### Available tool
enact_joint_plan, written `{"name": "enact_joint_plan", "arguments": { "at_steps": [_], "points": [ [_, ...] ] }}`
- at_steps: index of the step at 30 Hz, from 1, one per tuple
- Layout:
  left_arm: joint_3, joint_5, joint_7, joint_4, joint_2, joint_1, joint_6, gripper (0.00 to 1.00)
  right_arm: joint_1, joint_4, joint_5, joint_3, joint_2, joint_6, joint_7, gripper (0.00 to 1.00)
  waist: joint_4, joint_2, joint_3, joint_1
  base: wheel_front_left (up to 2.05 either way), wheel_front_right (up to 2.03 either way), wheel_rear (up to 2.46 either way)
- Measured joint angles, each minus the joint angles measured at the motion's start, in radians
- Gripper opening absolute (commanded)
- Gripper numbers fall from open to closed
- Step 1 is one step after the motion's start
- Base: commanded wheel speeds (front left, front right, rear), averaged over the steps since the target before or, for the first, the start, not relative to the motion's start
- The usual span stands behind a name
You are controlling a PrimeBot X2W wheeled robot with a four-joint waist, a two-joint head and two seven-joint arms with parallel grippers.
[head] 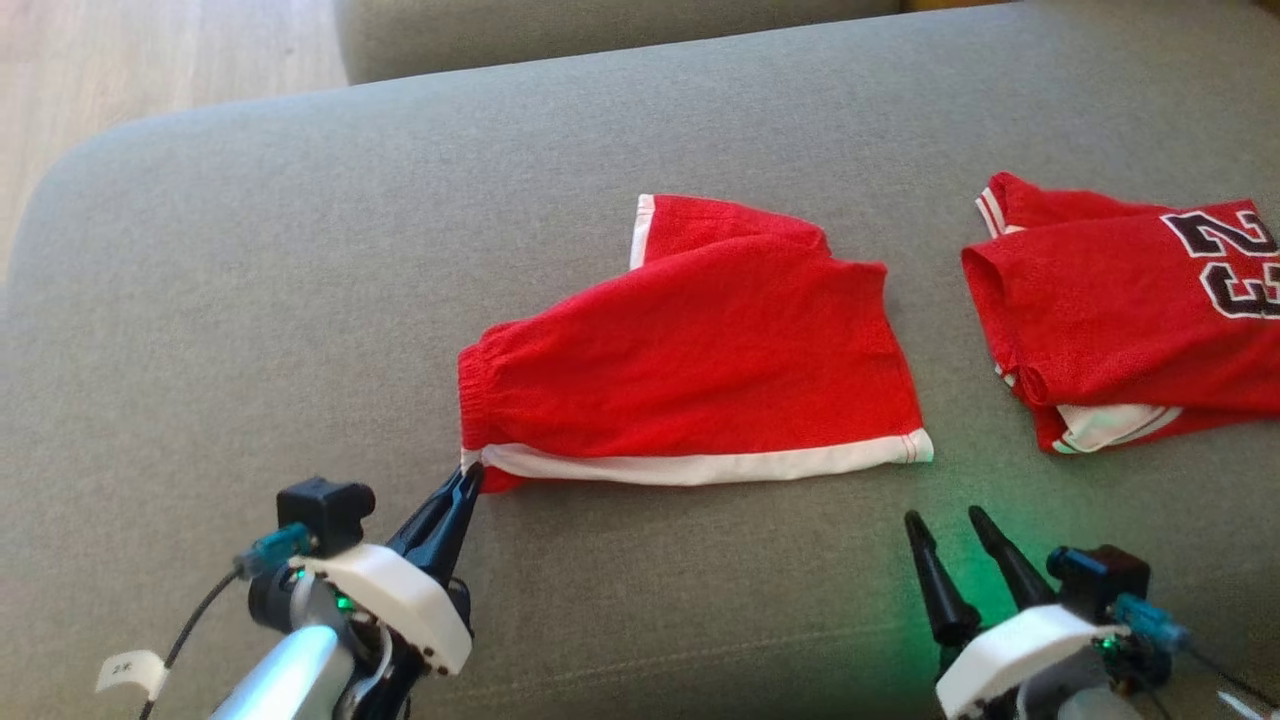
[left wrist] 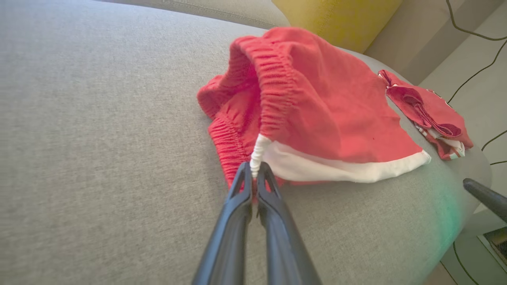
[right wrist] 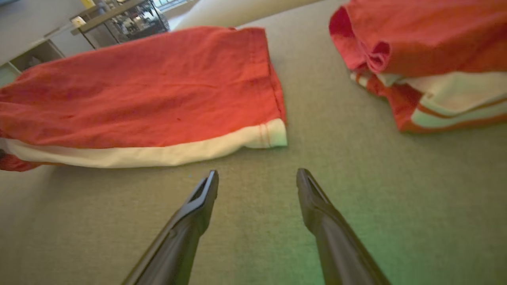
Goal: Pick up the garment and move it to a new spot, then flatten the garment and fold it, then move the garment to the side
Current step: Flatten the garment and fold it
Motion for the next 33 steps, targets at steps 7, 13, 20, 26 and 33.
{"name": "enact_joint_plan", "arguments": {
  "at_steps": [7,13,20,26,33],
  "points": [
    [-0.001,0.0,0.0,-0.007,0.006,0.013,0.0,0.0,-0.177,0.238,-0.041,-0.053,-0.002,0.0,0.001,1.0,0.029,0.0,-0.001,0.0,0.0,0.0,0.0],
    [-0.002,0.0,0.0,-0.007,0.007,0.013,0.0,0.0,-0.264,0.372,-0.054,-0.039,-0.002,0.0,0.001,1.0,0.05,0.0,0.001,0.0,0.0,0.0,0.0],
    [-0.002,0.0,0.0,-0.007,0.007,0.012,0.0,0.0,-0.343,0.483,-0.048,-0.005,-0.016,0.0,-0.009,0.0,0.071,0.0,0.01,0.0001,0.0,0.0,0.0],
    [0.007,0.005,0.0,-0.058,0.007,0.013,0.0,0.0,-0.343,0.441,-0.04,-0.037,-0.011,0.0,-0.001,0.0,0.07,0.0,0.001,0.0001,0.0,0.0,0.0],
    [-0.011,-0.152,0.034,-0.317,0.061,0.012,0.0,0.0,-0.348,0.198,0.002,-0.14,-0.01,0.0,0.03,0.0,0.047,0.0,-0.016,0.0001,0.0,0.0,0.0]
  ]
}}
